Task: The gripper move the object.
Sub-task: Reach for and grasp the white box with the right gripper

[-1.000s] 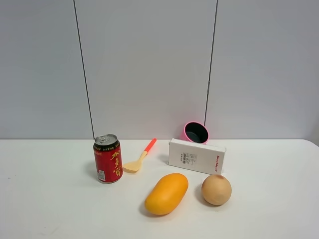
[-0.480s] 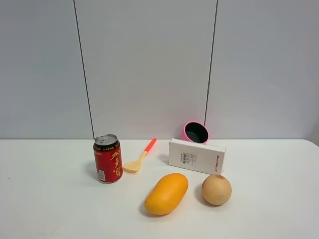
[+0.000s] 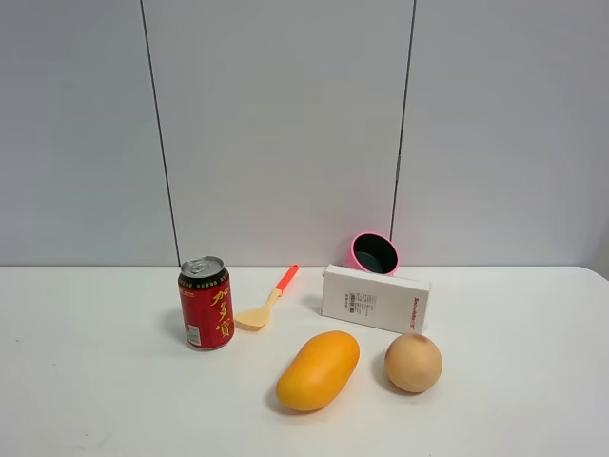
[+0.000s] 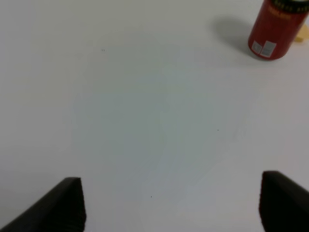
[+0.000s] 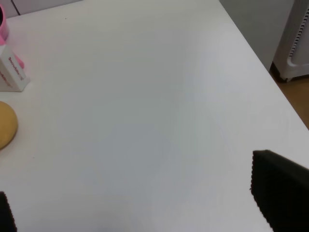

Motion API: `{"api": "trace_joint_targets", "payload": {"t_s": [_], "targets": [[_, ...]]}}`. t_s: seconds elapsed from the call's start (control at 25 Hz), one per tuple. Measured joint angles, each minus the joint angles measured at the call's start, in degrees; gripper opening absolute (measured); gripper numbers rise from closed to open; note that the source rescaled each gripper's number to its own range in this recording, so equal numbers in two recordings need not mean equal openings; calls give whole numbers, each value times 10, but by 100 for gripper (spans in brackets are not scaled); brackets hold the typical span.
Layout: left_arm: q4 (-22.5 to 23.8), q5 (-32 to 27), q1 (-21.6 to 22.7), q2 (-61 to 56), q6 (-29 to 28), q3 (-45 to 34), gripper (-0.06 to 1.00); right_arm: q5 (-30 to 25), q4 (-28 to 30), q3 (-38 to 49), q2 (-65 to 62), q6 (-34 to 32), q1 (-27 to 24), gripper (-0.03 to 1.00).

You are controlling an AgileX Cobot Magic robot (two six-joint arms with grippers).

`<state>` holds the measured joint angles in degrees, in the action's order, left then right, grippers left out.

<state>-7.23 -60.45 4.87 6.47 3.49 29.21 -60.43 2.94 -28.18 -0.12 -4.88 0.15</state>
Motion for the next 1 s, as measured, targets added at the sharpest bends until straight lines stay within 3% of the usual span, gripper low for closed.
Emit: {"api": "trace_joint_targets", "payload": {"t_s": [0.2, 0.52, 0.64, 0.84, 1.0], "targets": [[0, 0, -4, 0, 0, 0, 100, 17, -64, -33, 22, 37, 0, 100], [0, 0, -15, 0, 0, 0, 100, 186, -256, -251, 243, 144, 0, 100], [0, 0, -28, 0, 0, 0, 100, 177, -328, -285, 335, 176, 0, 100], [0, 0, -32, 0, 0, 0, 100, 118, -435, -305, 502, 292, 0, 100], [0, 0, -32, 0, 0, 0, 100, 107, -449, -332, 612, 352, 25, 100]]}}
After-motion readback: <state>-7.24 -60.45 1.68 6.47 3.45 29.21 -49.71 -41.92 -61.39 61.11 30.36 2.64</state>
